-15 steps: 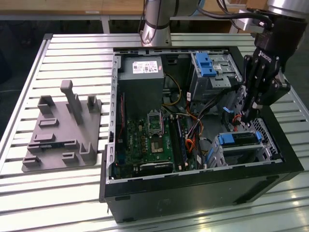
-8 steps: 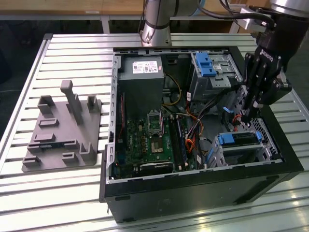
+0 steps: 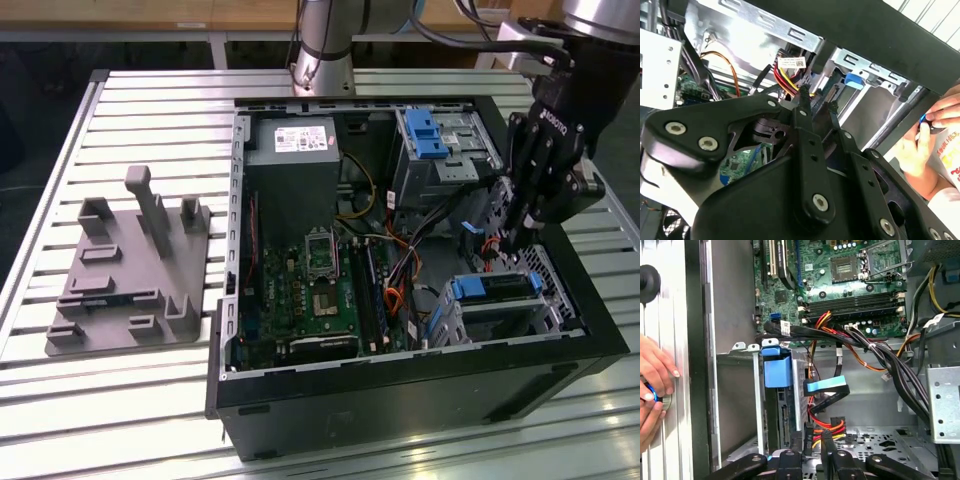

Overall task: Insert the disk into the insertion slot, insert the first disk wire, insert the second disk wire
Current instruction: 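Insert the first disk wire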

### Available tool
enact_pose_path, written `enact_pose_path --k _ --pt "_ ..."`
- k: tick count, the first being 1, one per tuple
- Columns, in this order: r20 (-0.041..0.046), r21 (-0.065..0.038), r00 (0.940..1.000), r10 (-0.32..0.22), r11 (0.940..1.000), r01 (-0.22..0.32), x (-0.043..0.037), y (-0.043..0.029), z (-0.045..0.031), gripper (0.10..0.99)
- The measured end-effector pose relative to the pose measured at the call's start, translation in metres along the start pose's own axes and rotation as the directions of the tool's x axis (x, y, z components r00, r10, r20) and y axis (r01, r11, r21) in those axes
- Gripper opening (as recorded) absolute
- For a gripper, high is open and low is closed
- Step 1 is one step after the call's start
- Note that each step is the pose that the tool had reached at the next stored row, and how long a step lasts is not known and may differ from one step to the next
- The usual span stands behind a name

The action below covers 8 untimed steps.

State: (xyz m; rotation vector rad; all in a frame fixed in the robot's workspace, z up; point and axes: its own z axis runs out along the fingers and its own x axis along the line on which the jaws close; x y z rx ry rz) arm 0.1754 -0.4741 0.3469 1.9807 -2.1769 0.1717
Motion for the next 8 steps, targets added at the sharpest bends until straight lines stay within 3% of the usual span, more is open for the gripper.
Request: enact_pose_path --k 8 --pt "0.0172 0.000 0.9999 -0.001 1.0000 0.001 0.0045 0.0015 0.0015 0.294"
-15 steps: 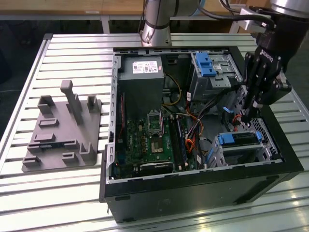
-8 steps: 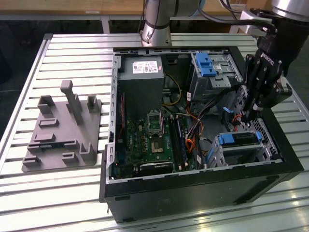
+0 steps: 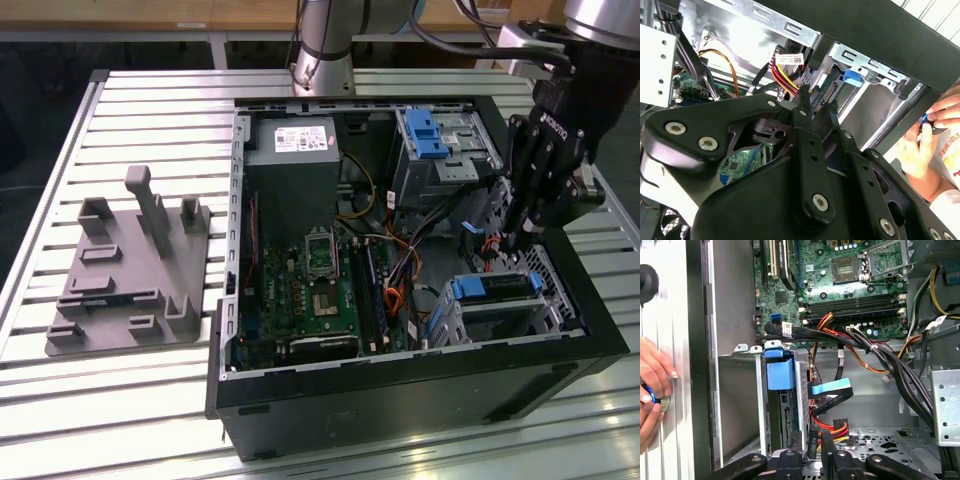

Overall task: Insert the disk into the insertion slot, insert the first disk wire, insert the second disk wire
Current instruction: 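Insert the first disk wire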

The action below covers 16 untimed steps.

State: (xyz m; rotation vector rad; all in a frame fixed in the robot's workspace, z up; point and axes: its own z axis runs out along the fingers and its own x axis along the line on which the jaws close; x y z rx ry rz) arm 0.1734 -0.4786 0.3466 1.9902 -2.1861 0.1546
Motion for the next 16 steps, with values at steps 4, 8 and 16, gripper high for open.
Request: enact_pose_path --k 4,8,16 --pt "0.0114 -0.001 0.9999 -0.001 1.0000 0.001 0.0001 0.0000 0.0011 0.294" --pt "0.0193 -0.002 0.9998 -0.001 1.0000 0.001 0.0005 -0.0002 0.0027 0.294" --pt "0.0207 -0.002 0.9998 -0.001 1.0000 0.001 0.0000 -0.0013 0.0054 0.294"
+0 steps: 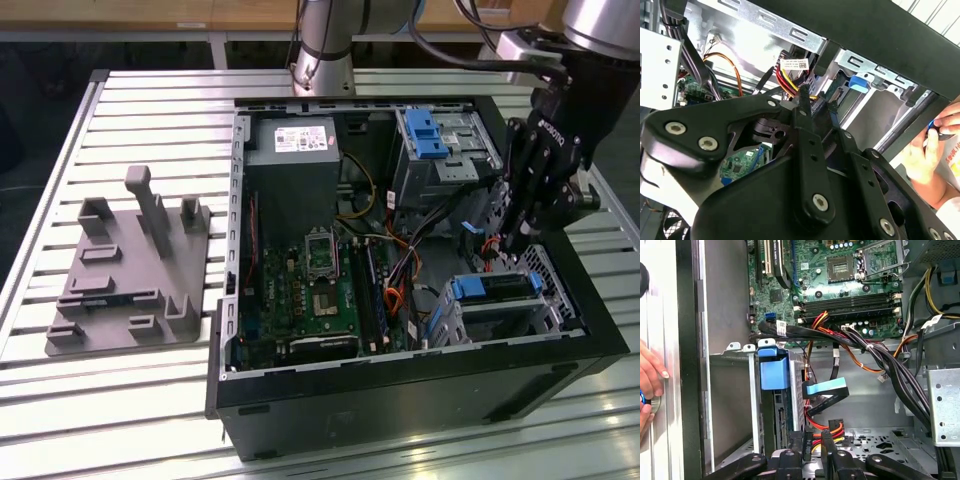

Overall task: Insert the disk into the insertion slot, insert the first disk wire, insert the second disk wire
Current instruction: 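Insert the first disk wire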

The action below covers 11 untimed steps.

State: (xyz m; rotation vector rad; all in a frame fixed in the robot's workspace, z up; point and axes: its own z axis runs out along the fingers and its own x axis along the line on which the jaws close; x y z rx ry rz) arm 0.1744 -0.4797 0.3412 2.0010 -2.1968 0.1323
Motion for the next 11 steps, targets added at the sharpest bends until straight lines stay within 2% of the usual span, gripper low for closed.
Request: enact_pose_path --k 8,9,11 --pt "0.0001 0.000 1.0000 0.000 1.0000 0.000 -0.0004 -0.0001 0.0021 0.278" --pt "0.0000 0.000 1.0000 0.000 1.0000 0.000 -0.0004 -0.0001 0.0022 0.208" --pt "0.0001 0.000 1.0000 0.000 1.0000 0.000 -0.0005 -0.0001 0.0026 0.208"
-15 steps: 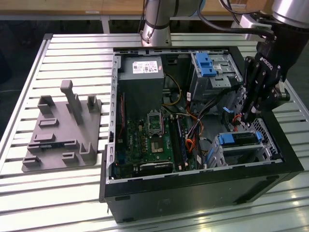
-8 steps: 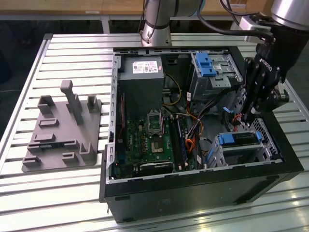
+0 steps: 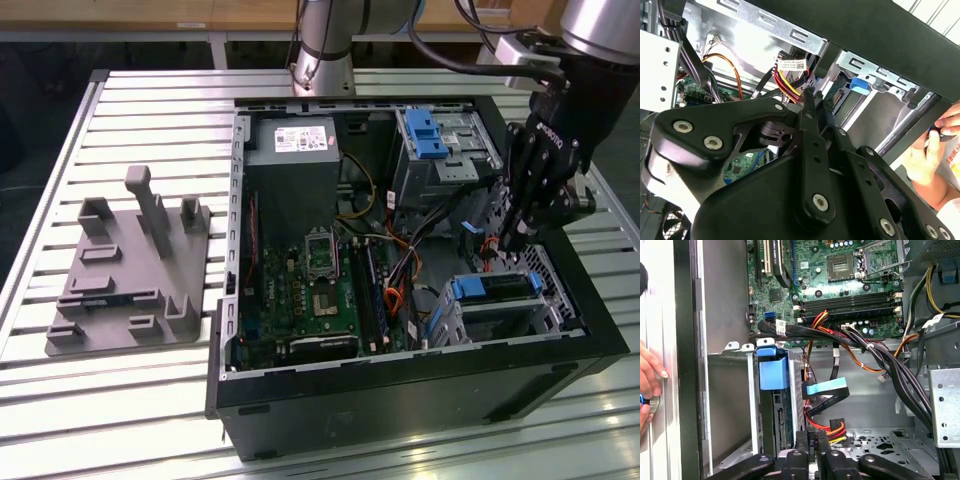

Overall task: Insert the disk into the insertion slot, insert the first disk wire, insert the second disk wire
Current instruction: 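Insert the first disk wire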

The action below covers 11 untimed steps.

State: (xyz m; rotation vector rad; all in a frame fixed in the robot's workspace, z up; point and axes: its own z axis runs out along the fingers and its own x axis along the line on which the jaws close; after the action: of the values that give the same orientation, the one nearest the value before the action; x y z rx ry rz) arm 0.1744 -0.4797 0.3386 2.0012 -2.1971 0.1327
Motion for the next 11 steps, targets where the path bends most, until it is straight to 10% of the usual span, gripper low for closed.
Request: enact_pose_path --k 11 --pt "0.0000 0.000 1.0000 0.000 1.0000 0.000 0.0000 0.0000 0.0002 0.165"
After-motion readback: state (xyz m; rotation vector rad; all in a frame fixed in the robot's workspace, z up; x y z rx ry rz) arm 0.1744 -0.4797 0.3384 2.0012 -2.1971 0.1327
